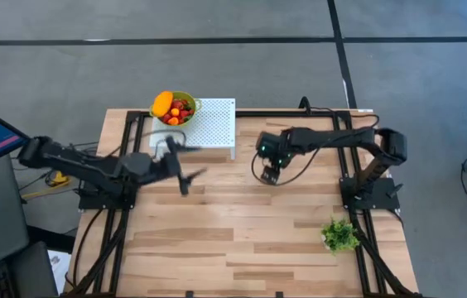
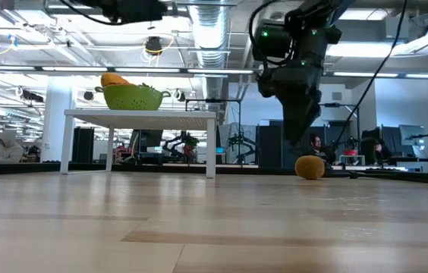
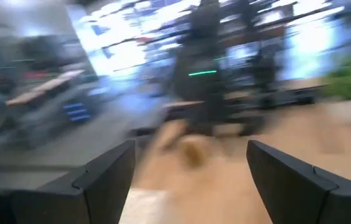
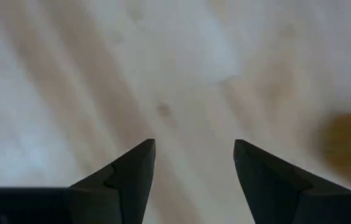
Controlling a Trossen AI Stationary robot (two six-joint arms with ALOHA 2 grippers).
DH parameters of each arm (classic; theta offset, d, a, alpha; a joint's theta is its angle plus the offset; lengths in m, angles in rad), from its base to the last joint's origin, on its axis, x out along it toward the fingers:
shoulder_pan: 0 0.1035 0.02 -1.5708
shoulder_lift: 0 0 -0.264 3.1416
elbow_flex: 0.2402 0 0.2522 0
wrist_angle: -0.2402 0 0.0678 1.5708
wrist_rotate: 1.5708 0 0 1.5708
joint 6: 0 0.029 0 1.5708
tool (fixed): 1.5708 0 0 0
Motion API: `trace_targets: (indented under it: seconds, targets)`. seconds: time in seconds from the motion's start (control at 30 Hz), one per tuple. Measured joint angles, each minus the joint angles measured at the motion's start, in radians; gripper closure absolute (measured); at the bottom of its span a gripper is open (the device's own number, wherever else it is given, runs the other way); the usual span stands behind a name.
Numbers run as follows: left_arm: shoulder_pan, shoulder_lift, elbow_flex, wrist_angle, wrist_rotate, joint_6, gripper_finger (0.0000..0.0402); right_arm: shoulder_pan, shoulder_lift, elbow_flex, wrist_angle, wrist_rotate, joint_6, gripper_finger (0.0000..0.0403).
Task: Pick & Place Fruit
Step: Put the kiwi into the green strainer bowl on the shelf
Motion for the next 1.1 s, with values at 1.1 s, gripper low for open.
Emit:
trace_targets:
  seconds: [1.1]
  targets:
    - [-0.113,0.122,-0.001,0.05,0.268,-0.088,0.01,-0.469,0.024,0.001,0.001,-0.135,0.45,0.0147]
